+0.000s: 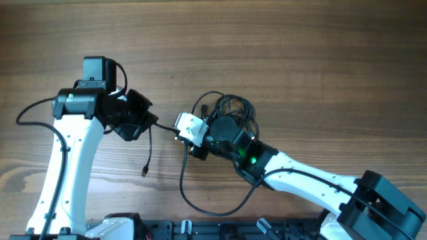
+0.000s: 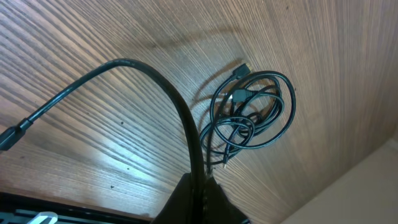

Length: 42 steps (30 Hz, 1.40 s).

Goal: Untangle cables

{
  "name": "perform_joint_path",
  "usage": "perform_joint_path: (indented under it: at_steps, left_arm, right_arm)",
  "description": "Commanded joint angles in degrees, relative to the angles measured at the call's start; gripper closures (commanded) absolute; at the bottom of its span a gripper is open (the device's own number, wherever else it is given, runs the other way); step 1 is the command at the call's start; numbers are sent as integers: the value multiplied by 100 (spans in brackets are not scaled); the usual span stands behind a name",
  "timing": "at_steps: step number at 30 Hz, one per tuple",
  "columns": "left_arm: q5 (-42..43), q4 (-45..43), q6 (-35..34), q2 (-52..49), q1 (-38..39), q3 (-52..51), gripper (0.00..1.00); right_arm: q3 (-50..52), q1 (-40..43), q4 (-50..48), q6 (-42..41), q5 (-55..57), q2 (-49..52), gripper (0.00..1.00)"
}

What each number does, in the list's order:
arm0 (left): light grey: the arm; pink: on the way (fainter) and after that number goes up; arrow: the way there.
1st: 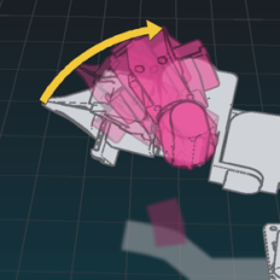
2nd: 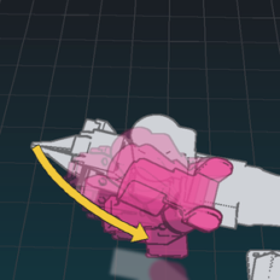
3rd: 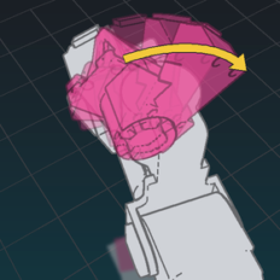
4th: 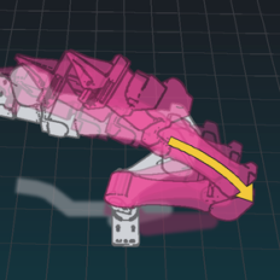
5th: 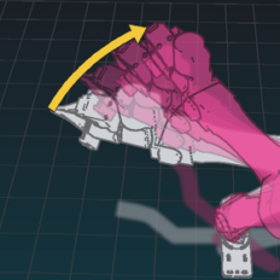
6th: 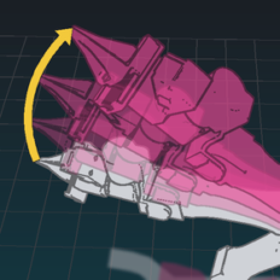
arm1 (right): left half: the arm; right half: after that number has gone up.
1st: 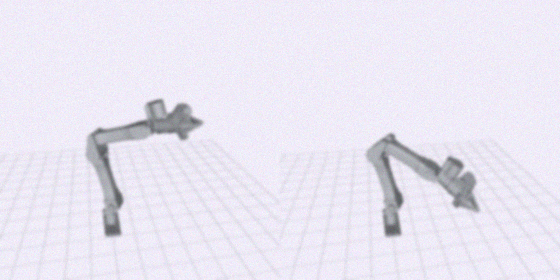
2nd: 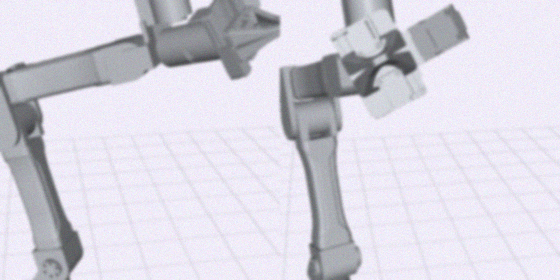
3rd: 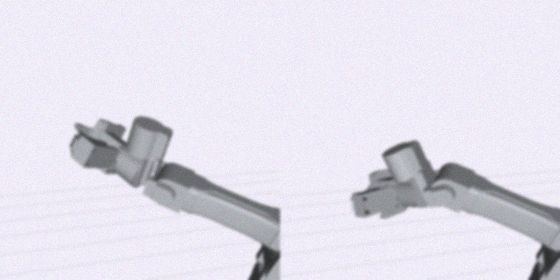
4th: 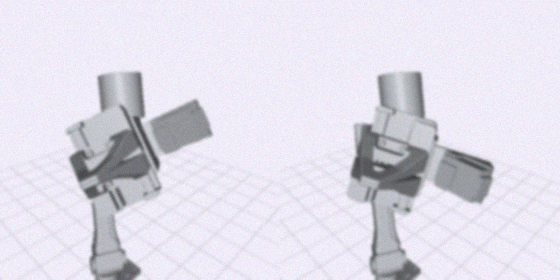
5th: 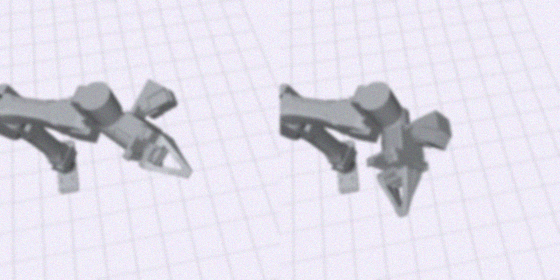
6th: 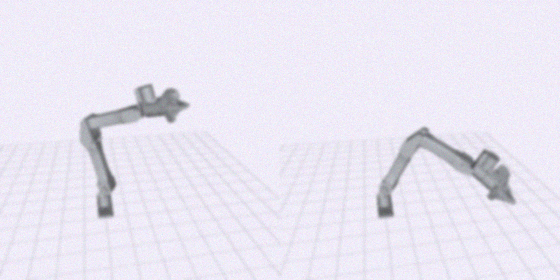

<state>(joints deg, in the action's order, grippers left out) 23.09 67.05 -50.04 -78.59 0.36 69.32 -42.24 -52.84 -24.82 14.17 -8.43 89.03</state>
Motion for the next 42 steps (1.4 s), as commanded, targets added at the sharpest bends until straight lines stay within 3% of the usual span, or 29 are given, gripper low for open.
perform_joint_path:
  at_steps: [1, 4, 5, 8, 9, 11, 13, 16, 19, 21, 23, 25, 27, 30, 32, 36, 42]
  left_arm:
    - [24, 4, 31, -24, -11, 2, 96]
    - [-44, -42, 31, -24, -11, 2, 96]
    - [-44, -68, 31, -24, -11, 2, 92]
    - [-46, -79, 33, -24, -11, 2, 29]
    - [-44, -81, 33, -24, -11, 2, 14]
    - [-44, -79, 33, -24, -11, 2, 0]
    - [-44, -81, 31, -24, -11, 2, 0]
    - [-46, -81, 33, -24, -11, 2, 0]
    - [-68, -79, 33, -24, -11, 2, 0]
    - [-68, -79, 33, -24, -11, 2, 0]
    - [-68, -79, 33, -24, -11, 2, 0]
    - [-68, -83, 33, -24, -11, 2, 0]
    - [-68, -81, 33, -24, -11, 2, 0]
    - [-68, -81, 33, -24, -11, 2, 0]
    - [-68, -81, 33, -24, -11, 2, 0]
    - [-68, -79, 33, -24, -11, 2, 0]
    - [-343, -79, 31, -24, -11, 2, 0]
  right_arm:
    - [-31, -35, -142, -295, 162, -33, 95]
    - [-31, -35, -286, -588, 254, -44, 96]
    - [-31, -35, -411, -737, 267, -81, 95]
    - [-31, -35, -1259, -1397, 911, -546, 96]
    - [-31, -35, -1602, -1534, 1421, -835, 96]
    - [-31, -35, -1928, -1569, 2179, -1165, 96]
    - [-31, -11, -2304, -1563, 3425, -1475, 95]
    - [-31, 118, -2649, -1569, 4096, -1661, 96]
    - [-31, 219, -3764, -1556, 4986, -1685, 96]
    - [-33, 529, -4623, -1220, 5215, -1687, 96]
    - [-247, 723, -4664, -566, 5283, -1700, 96]
    - [-914, 944, -3912, -146, 5556, -1700, 96]
    - [-1862, 1300, -2286, -90, 5429, -1694, 96]
    - [-3386, 2144, 411, -649, 4809, -1550, 96]
    - [-4096, 2837, 1591, -833, 4170, -1390, 96]
    - [-4564, 4201, 2450, -839, 3421, -938, 96]
    - [-4627, 5683, 2896, -2776, 1499, 234, 96]
